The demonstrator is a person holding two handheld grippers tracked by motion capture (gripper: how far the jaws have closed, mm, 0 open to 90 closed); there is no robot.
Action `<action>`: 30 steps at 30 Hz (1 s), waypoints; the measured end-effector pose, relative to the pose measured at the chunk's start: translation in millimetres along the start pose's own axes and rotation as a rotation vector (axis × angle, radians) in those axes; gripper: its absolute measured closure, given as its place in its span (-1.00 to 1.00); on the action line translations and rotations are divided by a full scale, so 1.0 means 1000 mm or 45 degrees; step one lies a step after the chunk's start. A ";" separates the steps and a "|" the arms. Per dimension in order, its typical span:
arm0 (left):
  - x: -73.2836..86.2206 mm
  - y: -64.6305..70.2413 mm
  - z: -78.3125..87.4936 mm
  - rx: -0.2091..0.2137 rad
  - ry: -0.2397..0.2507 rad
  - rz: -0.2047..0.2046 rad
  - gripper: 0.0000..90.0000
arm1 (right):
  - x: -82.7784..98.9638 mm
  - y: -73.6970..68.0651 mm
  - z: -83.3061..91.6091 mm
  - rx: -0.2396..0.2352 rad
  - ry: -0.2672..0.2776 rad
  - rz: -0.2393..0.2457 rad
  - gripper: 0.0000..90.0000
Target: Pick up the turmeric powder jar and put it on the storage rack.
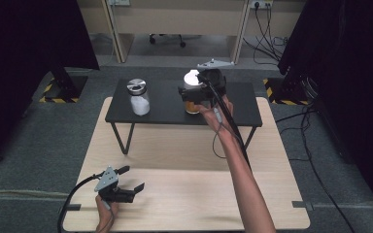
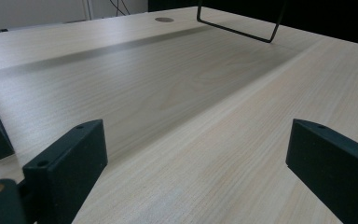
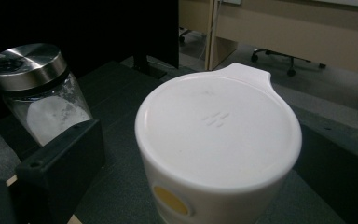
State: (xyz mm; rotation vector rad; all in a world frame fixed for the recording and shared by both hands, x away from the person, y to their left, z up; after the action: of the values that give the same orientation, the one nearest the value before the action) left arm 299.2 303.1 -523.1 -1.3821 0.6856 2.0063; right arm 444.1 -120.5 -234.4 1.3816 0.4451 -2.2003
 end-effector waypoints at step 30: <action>0.000 0.001 0.000 -0.006 -0.003 0.001 -0.90 | 0.159 -0.020 0.073 -0.387 0.168 0.043 -0.96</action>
State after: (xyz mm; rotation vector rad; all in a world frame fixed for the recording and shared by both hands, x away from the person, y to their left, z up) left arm 298.8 302.7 -522.9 -1.3820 0.6810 2.0106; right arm 321.6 -179.4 -346.7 1.3584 0.7629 -1.9254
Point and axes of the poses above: each handheld gripper's, and its own axes: z roughly backward along the jaws, x roughly out of its underside, y roughly to its right, the point moved 7 cm from there along -z, roughly forward along the jaws, and after that the axes turned 1 degree about x, right-handed, at the moved point
